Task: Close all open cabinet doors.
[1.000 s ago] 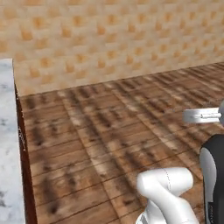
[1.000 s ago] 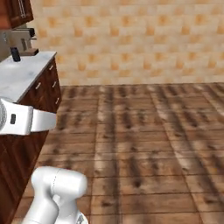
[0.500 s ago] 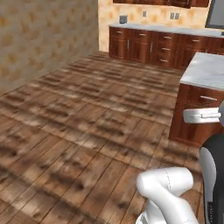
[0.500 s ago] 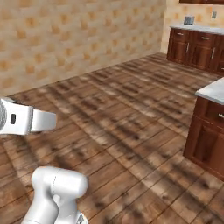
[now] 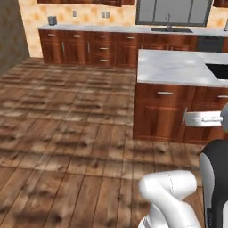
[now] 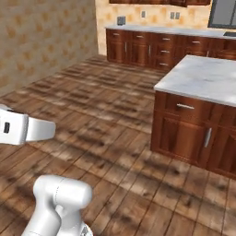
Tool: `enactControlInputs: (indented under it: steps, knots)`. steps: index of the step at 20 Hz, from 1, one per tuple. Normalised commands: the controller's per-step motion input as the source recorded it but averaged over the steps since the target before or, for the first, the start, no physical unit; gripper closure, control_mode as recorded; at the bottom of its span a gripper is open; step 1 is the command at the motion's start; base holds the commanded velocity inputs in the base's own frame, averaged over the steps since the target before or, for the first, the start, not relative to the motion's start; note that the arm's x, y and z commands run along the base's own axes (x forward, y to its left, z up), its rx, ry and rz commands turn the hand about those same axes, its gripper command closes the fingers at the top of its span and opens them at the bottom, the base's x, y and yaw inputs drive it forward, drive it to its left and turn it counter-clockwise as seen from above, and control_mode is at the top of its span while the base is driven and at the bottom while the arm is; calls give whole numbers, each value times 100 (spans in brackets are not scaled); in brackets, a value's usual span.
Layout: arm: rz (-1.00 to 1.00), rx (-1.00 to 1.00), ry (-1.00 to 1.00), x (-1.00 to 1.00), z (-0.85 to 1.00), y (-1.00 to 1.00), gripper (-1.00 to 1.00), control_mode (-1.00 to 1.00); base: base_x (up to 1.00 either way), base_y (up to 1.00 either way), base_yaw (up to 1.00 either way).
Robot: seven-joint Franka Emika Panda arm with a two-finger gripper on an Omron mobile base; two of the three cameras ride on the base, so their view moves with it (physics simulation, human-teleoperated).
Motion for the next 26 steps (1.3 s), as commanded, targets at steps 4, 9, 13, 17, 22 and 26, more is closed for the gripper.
enactControlInputs:
  steps: [4,9,13,17,22,26]
  knots:
    - [0,0,0,0,0,0,-100,100,62,99,-5]
    - [0,0,0,0,0,0,-100,100,88,94,-5]
    - [0,0,0,0,0,0,-100,100,100,66,-24]
    - [0,0,0,0,0,0,-100,100,76,39,-62]
    - [0,0,0,0,0,0,-100,100,75,72,-54]
    - [0,0,0,0,0,0,-100,100,82,100,-31]
